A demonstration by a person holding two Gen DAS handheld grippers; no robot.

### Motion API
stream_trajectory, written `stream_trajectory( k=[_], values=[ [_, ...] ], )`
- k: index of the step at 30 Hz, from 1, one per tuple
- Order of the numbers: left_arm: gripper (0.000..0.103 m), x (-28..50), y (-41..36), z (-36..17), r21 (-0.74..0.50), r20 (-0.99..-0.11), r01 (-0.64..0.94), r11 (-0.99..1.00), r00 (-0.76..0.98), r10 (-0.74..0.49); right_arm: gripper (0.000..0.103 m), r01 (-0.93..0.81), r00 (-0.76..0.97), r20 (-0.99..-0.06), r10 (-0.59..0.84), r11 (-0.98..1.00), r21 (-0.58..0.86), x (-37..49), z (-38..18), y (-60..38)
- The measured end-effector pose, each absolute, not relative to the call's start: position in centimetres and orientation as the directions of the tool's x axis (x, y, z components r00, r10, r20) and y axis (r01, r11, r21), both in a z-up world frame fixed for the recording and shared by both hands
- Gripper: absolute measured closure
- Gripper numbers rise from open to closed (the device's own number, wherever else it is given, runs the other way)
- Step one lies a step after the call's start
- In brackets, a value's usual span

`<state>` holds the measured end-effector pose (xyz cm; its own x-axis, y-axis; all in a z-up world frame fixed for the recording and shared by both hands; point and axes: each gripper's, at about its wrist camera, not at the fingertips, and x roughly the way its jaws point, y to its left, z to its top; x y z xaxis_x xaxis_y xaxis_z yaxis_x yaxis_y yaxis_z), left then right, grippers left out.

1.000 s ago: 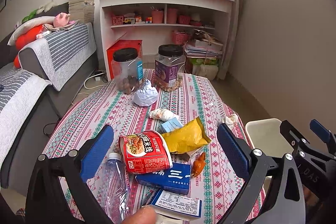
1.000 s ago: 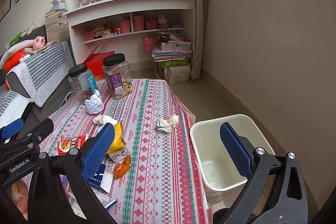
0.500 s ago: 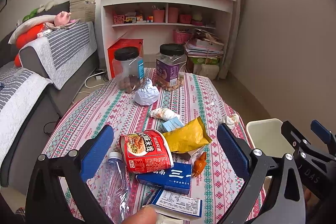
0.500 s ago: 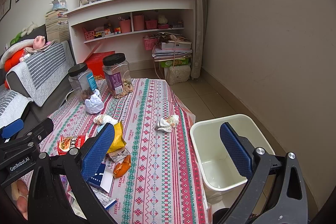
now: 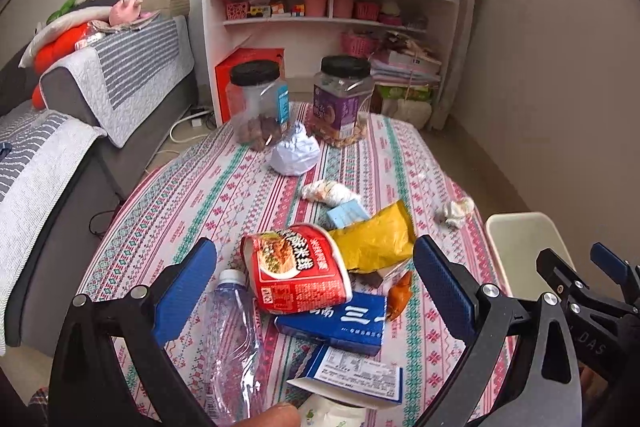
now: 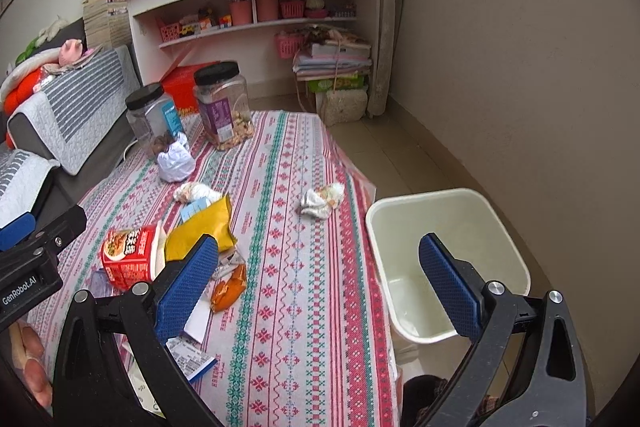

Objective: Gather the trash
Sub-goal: 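Grasp the red instant-noodle cup with the right gripper while the left gripper grasps the clear water bottle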

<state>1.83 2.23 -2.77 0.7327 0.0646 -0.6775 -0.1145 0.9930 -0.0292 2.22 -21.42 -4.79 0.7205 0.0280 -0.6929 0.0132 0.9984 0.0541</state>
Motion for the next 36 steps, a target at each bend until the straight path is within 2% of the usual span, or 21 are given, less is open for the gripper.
stream_trajectory(
  k=[4, 7, 9, 18, 23, 24, 27, 31, 36],
  values=[
    [0.007, 3.9, 4.6, -6.1, 0.011, -0.829, -0.11, 0.994, 0.555, 0.071, 0.007, -0.082, 0.586, -0.803, 0.104, 0.994, 0.069, 3.8, -6.4, -20.6],
    [0.007, 4.8, 7.1, -9.6, -0.036, -0.934, -0.092, 0.995, 0.358, 0.0, 0.007, -0.152, 0.507, -0.851, 0.138, 0.986, 0.069, 4.6, -6.9, -19.9],
    [0.007, 5.0, 8.9, -11.8, -0.07, -0.967, -0.124, 0.99, 0.25, -0.037, 0.007, -0.186, 0.461, -0.874, 0.15, 0.98, 0.07, 5.4, -7.4, -19.2],
    [0.009, 6.2, 11.4, -16.8, -0.117, -0.991, -0.192, 0.974, 0.084, -0.103, 0.007, -0.266, 0.328, -0.93, 0.168, 0.961, 0.08, 9.8, -9.2, -17.6],
    [0.033, 6.1, 11.4, -19.4, -0.138, -0.99, -0.19, 0.972, 0.051, -0.131, 0.007, -0.295, 0.31, -0.924, 0.222, 0.947, 0.129, 11.5, -10.2, -15.8],
    [0.04, 6.0, 11.2, -19.2, -0.134, -0.99, -0.172, 0.976, 0.067, -0.124, 0.007, -0.306, 0.308, -0.92, 0.243, 0.941, 0.145, 11.7, -10.3, -15.3],
    [0.04, 5.5, 11.8, -18.2, -0.168, -0.983, -0.174, 0.97, 0.104, -0.152, 0.007, -0.353, 0.305, -0.902, 0.305, 0.916, 0.19, 12.1, -10.7, -13.5],
    [0.04, 4.1, 13.9, -17.1, -0.121, -0.984, -0.202, 0.972, 0.152, -0.091, 0.007, -0.419, 0.275, -0.887, 0.37, 0.877, 0.236, 12.5, -11.5, -10.7],
    [0.04, 3.6, 16.6, -15.7, -0.093, -0.98, -0.265, 0.96, 0.195, -0.041, 0.007, -0.502, 0.291, -0.875, 0.387, 0.84, 0.205, 12.1, -11.9, -6.3]
  ],
)
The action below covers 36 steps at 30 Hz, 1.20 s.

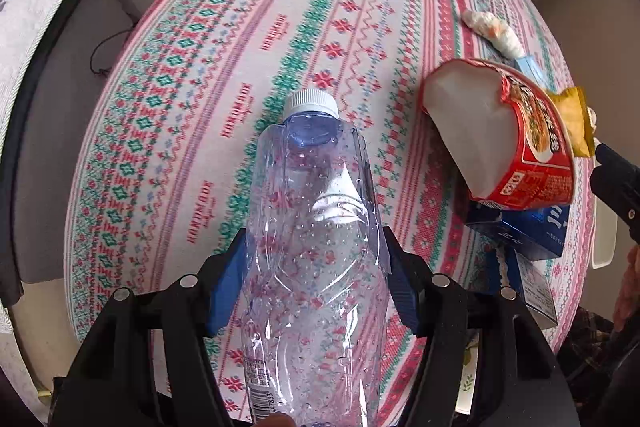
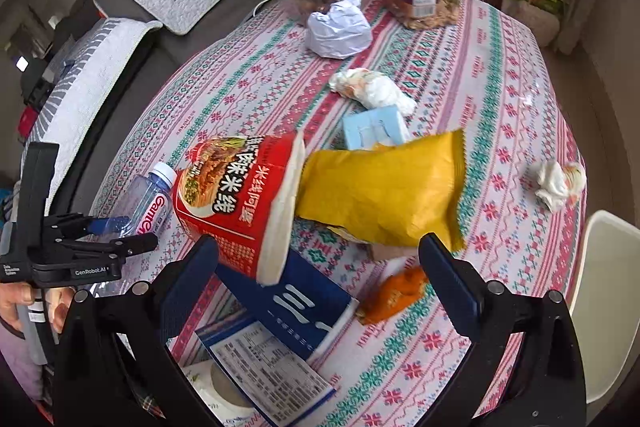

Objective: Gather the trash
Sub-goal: 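Grasp the red instant-noodle cup with the right gripper while the left gripper grasps the clear water bottle, then carry the noodle cup into the white bin and open the right gripper while the left carries the bottle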

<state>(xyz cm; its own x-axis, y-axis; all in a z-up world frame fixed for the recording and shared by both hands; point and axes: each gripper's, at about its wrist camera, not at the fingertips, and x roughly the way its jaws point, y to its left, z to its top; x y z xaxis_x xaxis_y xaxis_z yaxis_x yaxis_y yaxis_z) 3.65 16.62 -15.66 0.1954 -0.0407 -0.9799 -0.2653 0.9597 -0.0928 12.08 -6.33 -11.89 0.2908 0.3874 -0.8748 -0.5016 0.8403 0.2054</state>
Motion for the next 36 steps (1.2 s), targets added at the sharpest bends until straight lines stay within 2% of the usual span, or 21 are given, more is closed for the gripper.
stream_trajectory(
  k=[6, 9, 10, 11, 12, 14, 15, 25, 36],
  values=[
    [0.04, 3.7, 18.1, -14.3, -0.137, -0.97, -0.306, 0.942, 0.233, -0.066, 0.007, -0.509, 0.242, -0.88, 0.409, 0.826, 0.244, 12.5, -13.5, -3.2],
    [0.04, 4.0, 19.2, -13.7, -0.139, -0.965, -0.303, 0.943, 0.254, -0.061, 0.011, -0.523, 0.231, -0.863, 0.449, 0.805, 0.28, 12.8, -13.8, -1.9],
    [0.04, 4.0, 19.4, -14.0, -0.138, -0.965, -0.302, 0.943, 0.256, -0.059, 0.019, -0.53, 0.224, -0.863, 0.453, 0.8, 0.283, 12.9, -14.1, -1.4],
    [0.04, 4.1, 19.3, -14.1, -0.135, -0.965, -0.301, 0.944, 0.255, -0.056, 0.032, -0.537, 0.209, -0.857, 0.47, 0.788, 0.301, 12.9, -14.2, -1.0],
    [0.04, 3.9, 19.3, -14.1, -0.131, -0.966, -0.3, 0.945, 0.253, -0.053, 0.038, -0.541, 0.196, -0.846, 0.496, 0.774, 0.329, 12.8, -14.2, -0.9],
    [0.04, 3.2, 19.7, -13.9, -0.127, -0.967, -0.302, 0.945, 0.251, -0.049, 0.073, -0.555, 0.18, -0.828, 0.531, 0.75, 0.36, 12.8, -14.0, -0.6],
    [0.04, 3.1, 19.8, -13.8, -0.129, -0.966, -0.307, 0.943, 0.252, -0.05, 0.078, -0.561, 0.168, -0.82, 0.548, 0.737, 0.377, 12.6, -13.7, -0.5],
    [0.04, 3.7, 19.3, -11.9, -0.145, -0.936, -0.293, 0.945, 0.349, -0.035, 0.1, -0.626, 0.221, -0.786, 0.577, 0.702, 0.339, 11.1, -11.6, 0.5],
    [0.04, 5.2, 17.4, -9.0, -0.175, -0.895, -0.281, 0.944, 0.444, -0.034, 0.1, -0.616, 0.386, -0.7, 0.6, 0.733, 0.289, 11.0, -7.0, -3.3]
  ],
)
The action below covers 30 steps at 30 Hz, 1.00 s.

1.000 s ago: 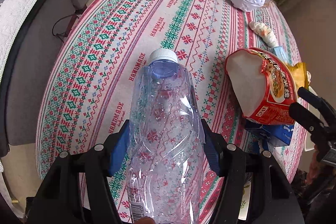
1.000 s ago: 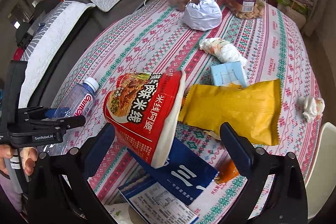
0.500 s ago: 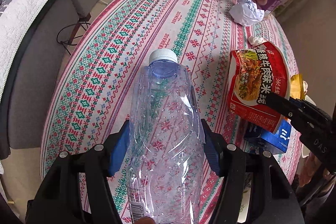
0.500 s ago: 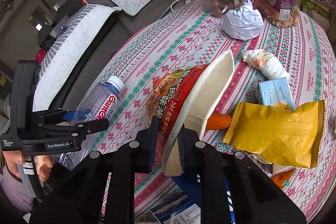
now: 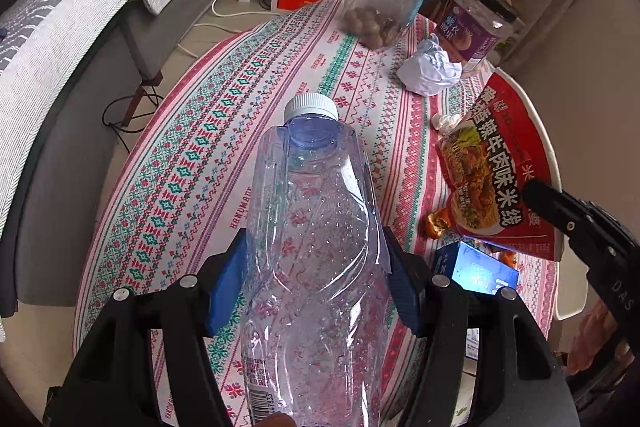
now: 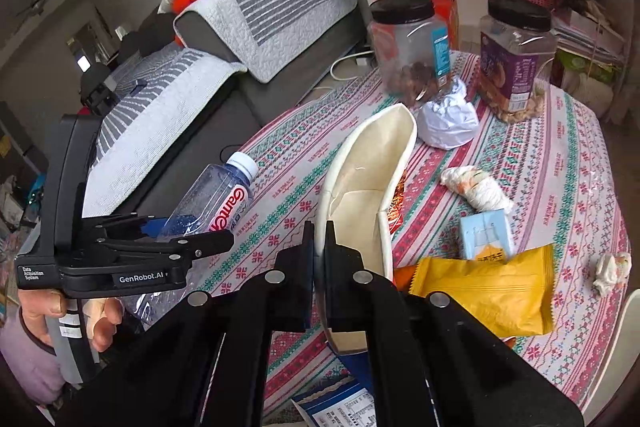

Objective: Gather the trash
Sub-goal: 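Carry the noodle cup into the white bin and open the right gripper while the left carries the bottle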

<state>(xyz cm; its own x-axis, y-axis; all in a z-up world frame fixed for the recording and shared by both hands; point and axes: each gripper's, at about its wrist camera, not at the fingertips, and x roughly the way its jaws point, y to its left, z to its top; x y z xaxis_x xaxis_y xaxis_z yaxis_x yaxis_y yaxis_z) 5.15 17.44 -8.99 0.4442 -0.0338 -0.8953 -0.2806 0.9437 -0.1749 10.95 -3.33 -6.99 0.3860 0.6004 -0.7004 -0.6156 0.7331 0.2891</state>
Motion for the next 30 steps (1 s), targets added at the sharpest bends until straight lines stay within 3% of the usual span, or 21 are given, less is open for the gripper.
stream_trajectory(
  k=[7, 15, 27, 29, 30],
  values=[
    [0.04, 6.7, 14.3, -7.9, -0.197, -0.876, -0.237, 0.951, 0.478, -0.063, 0.1, -0.503, 0.534, -0.651, 0.539, 0.822, 0.268, 12.4, -3.8, -10.2],
    [0.04, 8.2, 9.2, -7.2, -0.202, -0.852, -0.145, 0.969, 0.513, -0.101, 0.1, -0.297, 0.676, -0.635, 0.374, 0.927, 0.23, 13.6, -1.9, -19.6],
    [0.04, 10.1, 0.6, -6.8, -0.213, -0.818, 0.012, 0.977, 0.544, -0.185, 0.099, 0.105, 0.631, -0.774, -0.049, 0.994, 0.024, 13.7, -5.0, -32.6],
    [0.04, 10.3, -1.3, -6.6, -0.214, -0.811, 0.041, 0.976, 0.549, -0.201, 0.094, 0.154, 0.61, -0.787, -0.093, 0.988, 0.003, 13.4, -5.2, -34.3],
    [0.04, 10.5, -2.3, -6.5, -0.211, -0.809, 0.06, 0.976, 0.55, -0.208, 0.086, 0.174, 0.602, -0.791, -0.109, 0.985, -0.004, 13.2, -5.3, -35.1]
  ],
)
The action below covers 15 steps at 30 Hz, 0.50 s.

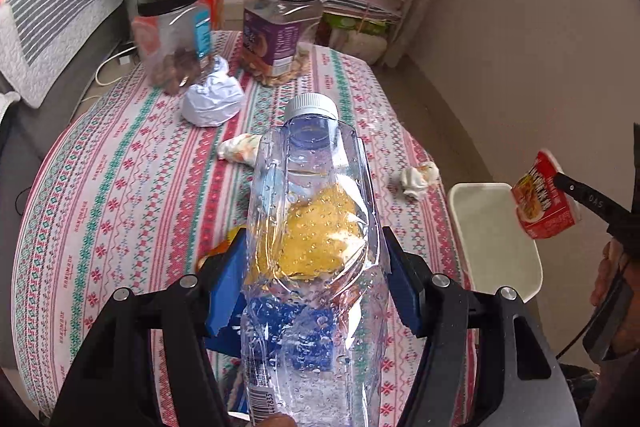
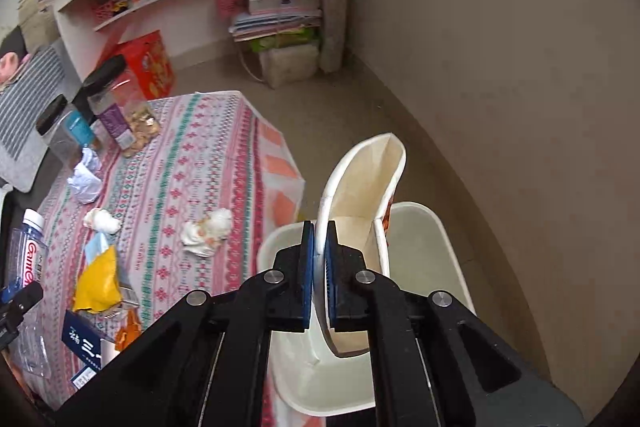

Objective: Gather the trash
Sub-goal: 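Carry the noodle cup into the white bin and open the right gripper while the left carries the bottle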

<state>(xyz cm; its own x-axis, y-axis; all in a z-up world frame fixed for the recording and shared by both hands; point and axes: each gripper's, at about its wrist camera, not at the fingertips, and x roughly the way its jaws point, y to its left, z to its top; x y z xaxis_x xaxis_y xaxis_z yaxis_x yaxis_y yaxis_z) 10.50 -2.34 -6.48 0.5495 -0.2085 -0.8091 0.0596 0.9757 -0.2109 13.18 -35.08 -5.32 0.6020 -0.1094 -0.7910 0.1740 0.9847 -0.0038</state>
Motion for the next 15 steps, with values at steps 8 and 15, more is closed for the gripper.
stream_trajectory(
  k=[8, 15],
  values=[
    [0.04, 12.0, -12.3, -4.9, -0.198, -0.793, 0.208, 0.958, 0.54, -0.281, 0.036, 0.336, 0.62, -0.744, -0.248, 0.941, -0.034, 11.0, -3.6, -40.0],
    [0.04, 12.9, -21.0, -4.7, -0.202, -0.799, 0.317, 0.926, 0.494, -0.344, 0.031, 0.469, 0.652, -0.69, -0.314, 0.882, 0.042, 8.1, -2.2, -43.8]
  ],
)
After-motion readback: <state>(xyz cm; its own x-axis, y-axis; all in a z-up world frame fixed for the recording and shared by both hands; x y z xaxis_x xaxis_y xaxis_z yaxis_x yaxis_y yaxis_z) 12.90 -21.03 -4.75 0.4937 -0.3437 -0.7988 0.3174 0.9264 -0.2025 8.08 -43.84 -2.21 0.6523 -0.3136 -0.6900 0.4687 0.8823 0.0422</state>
